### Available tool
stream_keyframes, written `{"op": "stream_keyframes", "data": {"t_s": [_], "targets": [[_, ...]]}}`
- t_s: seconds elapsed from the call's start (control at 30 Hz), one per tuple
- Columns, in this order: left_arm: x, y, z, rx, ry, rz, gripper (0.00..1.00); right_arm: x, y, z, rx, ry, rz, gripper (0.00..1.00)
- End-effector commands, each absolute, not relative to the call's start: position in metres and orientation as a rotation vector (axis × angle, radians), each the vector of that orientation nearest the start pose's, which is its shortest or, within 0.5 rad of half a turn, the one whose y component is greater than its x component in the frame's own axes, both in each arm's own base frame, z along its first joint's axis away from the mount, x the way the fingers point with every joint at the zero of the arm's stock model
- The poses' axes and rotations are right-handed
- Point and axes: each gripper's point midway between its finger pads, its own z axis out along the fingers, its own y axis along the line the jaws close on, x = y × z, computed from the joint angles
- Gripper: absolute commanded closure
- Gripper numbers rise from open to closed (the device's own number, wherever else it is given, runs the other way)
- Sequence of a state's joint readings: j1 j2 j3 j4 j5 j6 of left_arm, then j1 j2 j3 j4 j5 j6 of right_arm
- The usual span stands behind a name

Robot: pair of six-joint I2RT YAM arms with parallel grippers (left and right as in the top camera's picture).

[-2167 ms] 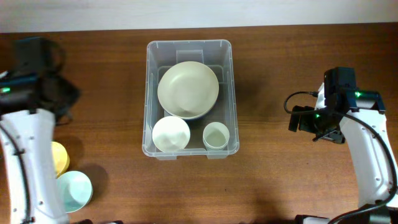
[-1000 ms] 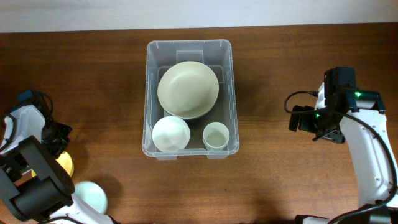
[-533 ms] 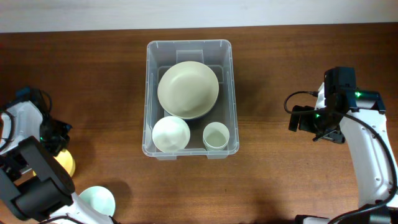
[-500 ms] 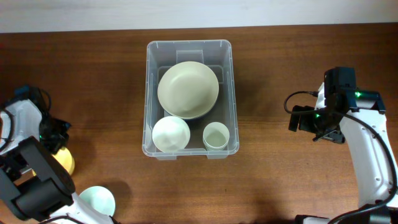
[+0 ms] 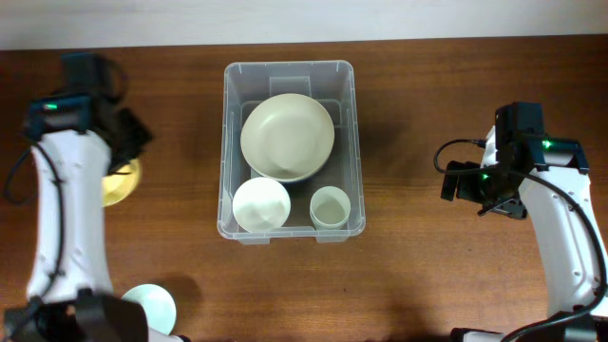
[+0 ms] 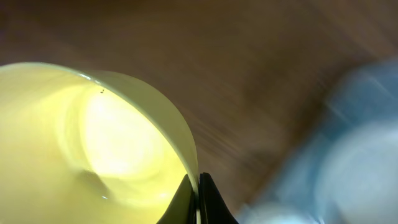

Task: Pack container
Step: 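Lower the yellow bowl into the white bowl in the bin, release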

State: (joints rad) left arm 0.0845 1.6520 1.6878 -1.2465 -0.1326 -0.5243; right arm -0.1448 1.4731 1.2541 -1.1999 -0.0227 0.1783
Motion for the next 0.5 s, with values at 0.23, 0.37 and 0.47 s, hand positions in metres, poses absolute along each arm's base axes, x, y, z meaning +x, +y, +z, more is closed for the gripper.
{"op": "stream_keyframes", "data": {"t_s": [0.23,0.37,0.47], "targets": [[0.329,-0.152,0.226,0.039,2.76,-0.074,0.99,0.283,-0.041,0.146,0.476,2.926,0.024,0.01],[0.312,-0.194,0.209,0.218,2.799,-0.068,0.99,0.283,-0.041,0.146,0.476,2.926,0.024,0.01],[0.31,-0.199,0.187,0.252,2.865,-0.016,0.99,0.283,-0.041,0.145,0.477,2.929,0.024,0.01]]}}
